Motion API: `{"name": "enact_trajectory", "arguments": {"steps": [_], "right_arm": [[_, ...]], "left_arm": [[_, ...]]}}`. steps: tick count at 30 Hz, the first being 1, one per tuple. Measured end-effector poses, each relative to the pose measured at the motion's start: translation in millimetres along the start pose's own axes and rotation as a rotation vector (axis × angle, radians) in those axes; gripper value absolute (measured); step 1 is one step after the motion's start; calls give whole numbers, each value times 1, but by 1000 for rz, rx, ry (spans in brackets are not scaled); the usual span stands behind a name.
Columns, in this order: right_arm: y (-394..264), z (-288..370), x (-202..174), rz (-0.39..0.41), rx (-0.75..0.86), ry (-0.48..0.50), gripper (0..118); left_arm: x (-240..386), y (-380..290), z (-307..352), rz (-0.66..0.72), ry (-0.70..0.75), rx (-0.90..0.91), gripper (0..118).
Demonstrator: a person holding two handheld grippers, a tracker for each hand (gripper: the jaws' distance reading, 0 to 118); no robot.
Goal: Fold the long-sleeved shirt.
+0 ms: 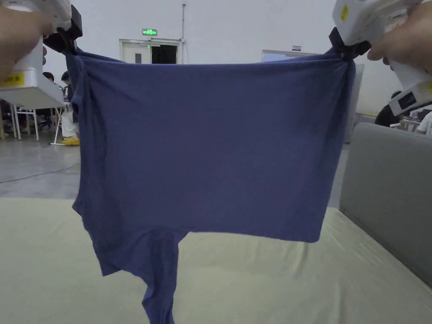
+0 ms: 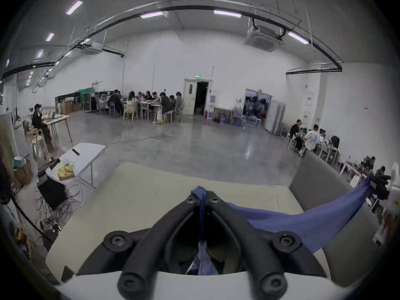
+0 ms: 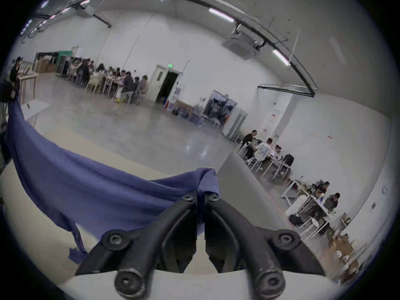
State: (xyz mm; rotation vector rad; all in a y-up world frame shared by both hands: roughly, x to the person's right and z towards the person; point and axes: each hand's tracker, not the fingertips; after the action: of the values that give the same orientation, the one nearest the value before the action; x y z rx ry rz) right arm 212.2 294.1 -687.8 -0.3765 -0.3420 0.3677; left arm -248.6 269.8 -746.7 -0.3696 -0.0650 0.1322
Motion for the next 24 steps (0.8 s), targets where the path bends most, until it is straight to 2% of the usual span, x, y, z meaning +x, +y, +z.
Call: {"name": "enact_trajectory", "arguments": {"steps": [3, 7, 11, 15, 16, 19, 21, 24], "right_arm": [[2, -3, 1, -19, 8, -10, 2], [-21, -38, -3, -28, -40, 10, 2], [-95, -73, -23, -54, -132, 98, 2], [-196, -93, -60, -8, -206, 168, 2], [-220, -85, -69, 3, -194, 162, 2], [-281, -67, -79, -22, -224, 254, 2], [-318, -40, -83, -9, -245, 302, 2], [-380, 2, -85, 21, -261, 349, 2]], "left_arm": [[4, 2, -1, 33, -9, 38, 0], [8, -18, -18, 7, -19, -21, 0], [6, -76, -44, -74, -12, -146, 0], [-10, -161, -67, -76, -9, -334, 0], [-13, -180, -67, -75, 0, -367, 0], [-33, -225, -57, -68, -57, -402, 0], [-41, -258, -33, -137, -54, -420, 0], [-60, -310, 15, -158, -79, -465, 0]]}}
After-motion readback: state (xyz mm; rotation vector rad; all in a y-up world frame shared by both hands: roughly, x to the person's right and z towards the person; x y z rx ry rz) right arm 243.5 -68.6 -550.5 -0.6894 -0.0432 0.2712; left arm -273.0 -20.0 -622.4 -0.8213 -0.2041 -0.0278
